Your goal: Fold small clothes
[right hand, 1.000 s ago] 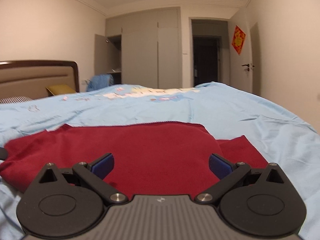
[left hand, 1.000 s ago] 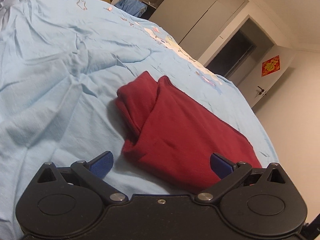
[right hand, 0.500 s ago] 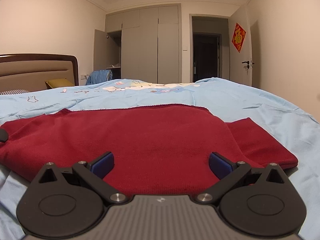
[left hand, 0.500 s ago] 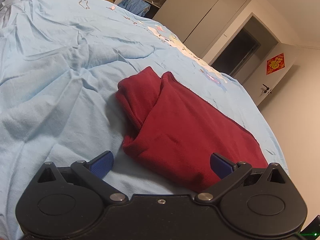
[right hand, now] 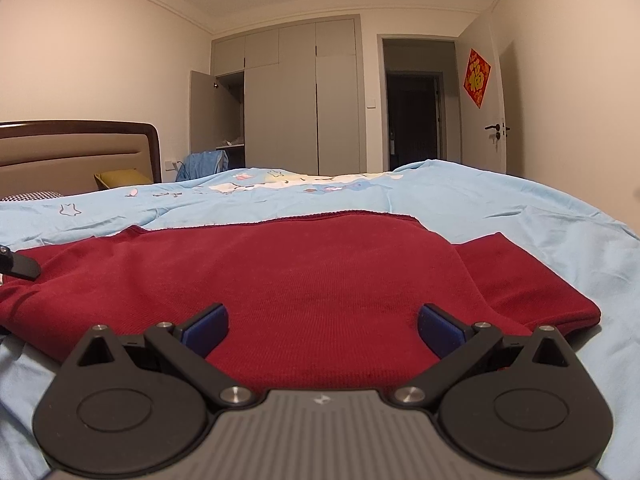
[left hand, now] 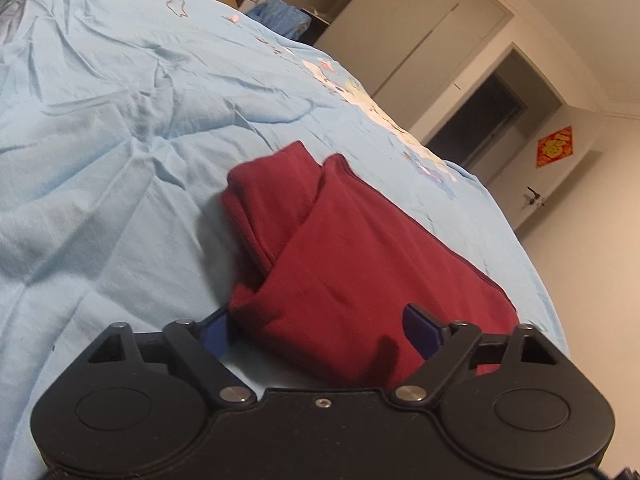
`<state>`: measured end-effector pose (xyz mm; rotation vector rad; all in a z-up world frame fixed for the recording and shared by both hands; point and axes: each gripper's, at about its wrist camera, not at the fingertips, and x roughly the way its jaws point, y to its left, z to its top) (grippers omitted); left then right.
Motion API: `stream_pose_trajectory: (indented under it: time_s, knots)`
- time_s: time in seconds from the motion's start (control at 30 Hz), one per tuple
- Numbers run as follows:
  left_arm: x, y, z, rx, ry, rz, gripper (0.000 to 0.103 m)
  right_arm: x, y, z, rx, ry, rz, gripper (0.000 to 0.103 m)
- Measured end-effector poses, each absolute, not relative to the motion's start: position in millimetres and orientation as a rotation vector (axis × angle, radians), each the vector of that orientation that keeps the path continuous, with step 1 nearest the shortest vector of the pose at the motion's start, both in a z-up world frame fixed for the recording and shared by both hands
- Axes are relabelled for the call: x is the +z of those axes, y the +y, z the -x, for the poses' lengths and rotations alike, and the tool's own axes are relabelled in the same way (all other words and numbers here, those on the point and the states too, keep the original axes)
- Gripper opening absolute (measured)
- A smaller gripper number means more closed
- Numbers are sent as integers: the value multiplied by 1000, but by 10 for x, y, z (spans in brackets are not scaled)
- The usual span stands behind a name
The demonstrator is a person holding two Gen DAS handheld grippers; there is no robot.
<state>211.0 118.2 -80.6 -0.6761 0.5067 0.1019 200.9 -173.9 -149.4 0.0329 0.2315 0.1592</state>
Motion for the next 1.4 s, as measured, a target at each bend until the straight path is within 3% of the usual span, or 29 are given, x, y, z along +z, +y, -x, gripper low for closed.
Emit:
stream_pose_trajectory:
  time_s: [0.13, 0.37, 0.47, 0.77, 1.03, 1.4]
  knots:
    - [-782, 1182, -2185, 135, 497, 657, 74, -1495, -1737, -2009, 159, 231, -33, 103]
    - [-722, 1232, -2288, 201, 517, 656, 36, -1497, -1738, -2009, 159, 232, -33, 103]
    - [-689, 1236, -2316, 214, 526, 642, 27, -1499, -1738, -2009, 159, 232, -33, 103]
    - [-492, 1054, -2318, 233, 494, 504, 17, -1369, -1823, -1921, 138, 227, -51, 103]
    - [-76, 718, -2348, 125, 407, 351, 14, -1165, -2152, -1818, -24, 157, -108, 103]
    - [346, -452, -2565, -198, 342, 137, 13, -1185, -2750, -1745, -224, 70, -212, 103]
